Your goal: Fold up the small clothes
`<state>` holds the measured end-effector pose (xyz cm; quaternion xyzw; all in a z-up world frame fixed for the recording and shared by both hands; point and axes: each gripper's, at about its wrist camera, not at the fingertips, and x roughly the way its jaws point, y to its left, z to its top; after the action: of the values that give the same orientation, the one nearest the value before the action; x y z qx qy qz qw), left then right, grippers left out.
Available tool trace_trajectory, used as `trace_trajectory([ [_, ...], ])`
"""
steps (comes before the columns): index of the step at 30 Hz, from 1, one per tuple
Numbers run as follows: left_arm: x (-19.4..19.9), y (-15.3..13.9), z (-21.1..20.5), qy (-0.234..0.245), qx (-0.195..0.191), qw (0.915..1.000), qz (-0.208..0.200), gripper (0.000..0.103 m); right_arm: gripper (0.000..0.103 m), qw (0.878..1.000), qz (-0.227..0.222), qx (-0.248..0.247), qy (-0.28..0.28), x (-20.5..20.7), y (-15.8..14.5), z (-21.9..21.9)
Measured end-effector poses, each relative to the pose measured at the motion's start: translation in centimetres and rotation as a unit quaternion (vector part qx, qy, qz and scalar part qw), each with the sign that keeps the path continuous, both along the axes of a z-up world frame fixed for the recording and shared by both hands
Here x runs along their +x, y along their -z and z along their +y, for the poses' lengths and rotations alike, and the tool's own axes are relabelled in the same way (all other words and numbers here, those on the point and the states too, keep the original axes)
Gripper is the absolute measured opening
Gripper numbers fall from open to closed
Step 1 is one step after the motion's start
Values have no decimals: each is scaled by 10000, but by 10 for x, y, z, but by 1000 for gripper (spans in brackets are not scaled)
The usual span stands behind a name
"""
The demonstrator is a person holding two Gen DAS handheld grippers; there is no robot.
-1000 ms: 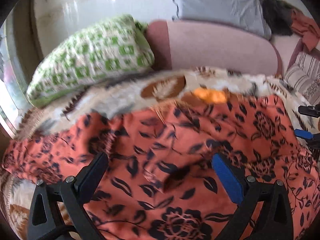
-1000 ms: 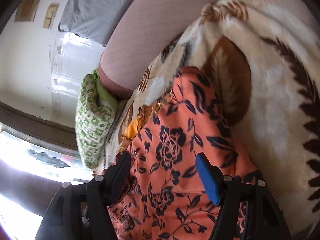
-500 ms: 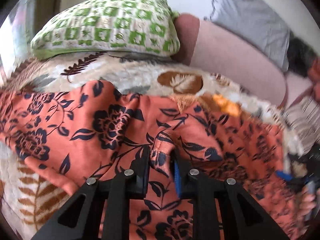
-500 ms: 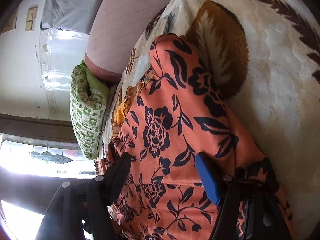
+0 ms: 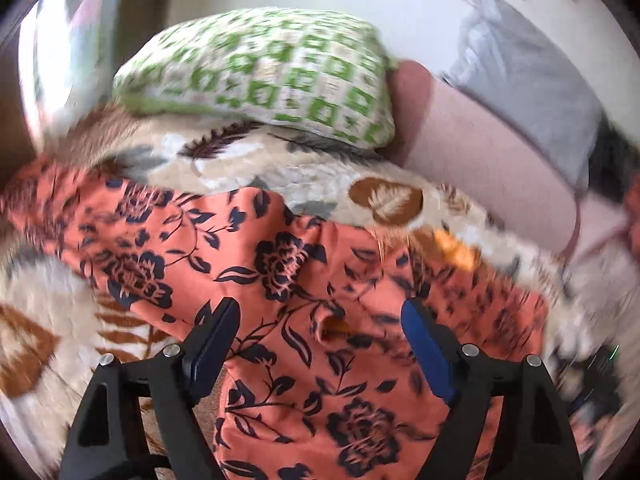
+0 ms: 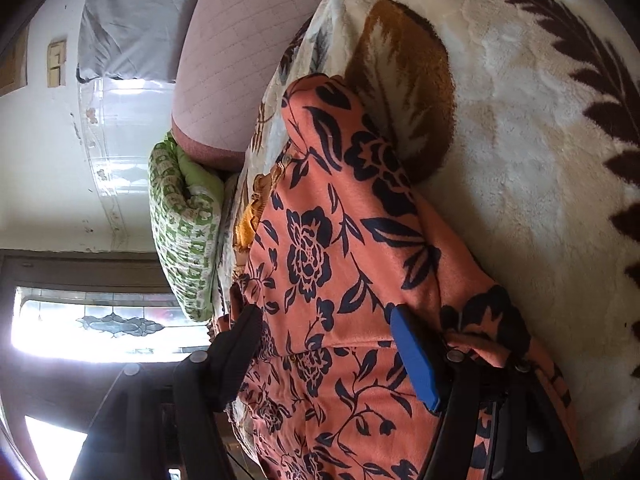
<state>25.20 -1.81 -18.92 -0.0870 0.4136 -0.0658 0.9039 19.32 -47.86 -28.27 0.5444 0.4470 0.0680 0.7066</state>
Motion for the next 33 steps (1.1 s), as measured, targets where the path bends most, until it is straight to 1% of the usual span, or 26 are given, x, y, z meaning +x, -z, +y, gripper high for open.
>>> trace_trajectory([
  [2, 4, 12, -15, 306, 534, 9981, 87, 84, 70, 10000, 22, -21, -27, 0, 1, 0],
  [3, 7, 19, -23, 393, 834, 9957, 125, 84, 70, 10000, 30, -16, -31, 0, 1, 1],
  [4, 11, 25, -29, 456, 1038, 9935, 115, 84, 70, 10000, 37, -18, -36, 1, 0, 2],
  [6, 25, 34, -36, 507, 1303, 9901, 79, 83, 70, 10000, 44, -3, -65, 2, 2, 1],
  [8, 34, 37, -40, 611, 1400, 9882, 88, 80, 70, 10000, 57, 14, -77, 5, 3, 3],
  [9, 42, 41, -44, 769, 1433, 9865, 170, 66, 70, 9999, 58, 18, -83, 7, 4, 3],
  [10, 46, 45, -47, 879, 1423, 9855, 292, 43, 70, 9999, 58, 13, -95, 8, 4, 4],
  [12, 56, 57, -52, 1135, 1264, 9827, 735, 22, 70, 9999, 55, -13, -131, 11, 5, 5],
  [13, 59, 61, -51, 1137, 1246, 9820, 854, 16, 70, 9999, 53, -21, -138, 12, 5, 6],
  [14, 62, 62, -49, 1112, 1151, 9833, 864, 12, 70, 9999, 53, -24, -143, 13, 5, 6],
  [15, 64, 59, -45, 1085, 969, 9856, 862, 8, 70, 9999, 53, -29, -149, 14, 5, 7],
  [16, 66, 54, -37, 1014, 646, 9890, 862, 7, 70, 9999, 49, -35, -158, 14, 5, 7],
  [17, 67, 49, -30, 943, 268, 9913, 878, 7, 70, 9999, 38, -31, -166, 14, 5, 7],
  [18, 67, 41, -19, 838, -269, 9920, 907, 7, 70, 9999, 28, -20, -168, 14, 5, 7],
  [19, 66, 34, -6, 666, -800, 9900, 957, 7, 70, 9999, 18, -7, -167, 14, 5, 7],
  [21, 67, 24, 12, 343, -1339, 9854, 997, 7, 70, 9999, 12, 10, -153, 14, 6, 7],
  [22, 66, 19, 20, 178, -1456, 9845, 958, 7, 70, 9999, 12, 9, -147, 14, 6, 7],
  [24, 61, 13, 36, -84, -1603, 9828, 912, 7, 70, 9999, 11, 21, -125, 13, 6, 7],
  [25, 59, 12, 46, -218, -1720, 9806, 910, 10, 70, 9999, 14, 42, -107, 12, 6, 6],
  [26, 53, 13, 57, -480, -1743, 9786, 979, 15, 70, 9999, 18, 61, -101, 11, 6, 6],
  [27, 51, 18, 65, -657, -1734, 9765, 1102, 35, 70, 9999, 27, 96, -96, 10, 6, 6],
  [28, 47, 23, 73, -889, -1696, 9732, 1271, 47, 70, 9998, 45, 149, -85, 9, 6, 5],
  [29, 42, 26, 80, -1095, -1627, 9714, 1341, 48, 70, 9998, 54, 205, -55, 8, 6, 5],
  [30, 32, 28, 83, -1278, -1453, 9718, 1348, 48, 70, 9996, 44, 276, -22, 6, 5, 4],
  [31, 26, 27, 82, -1223, -1353, 9744, 1318, 48, 70, 9993, 14, 365, -33, 5, 4, 6],
  [33, 18, 24, 60, -741, -1052, 9831, 1300, 48, 70, 9986, -36, 515, -137, 4, 2, 12],
])
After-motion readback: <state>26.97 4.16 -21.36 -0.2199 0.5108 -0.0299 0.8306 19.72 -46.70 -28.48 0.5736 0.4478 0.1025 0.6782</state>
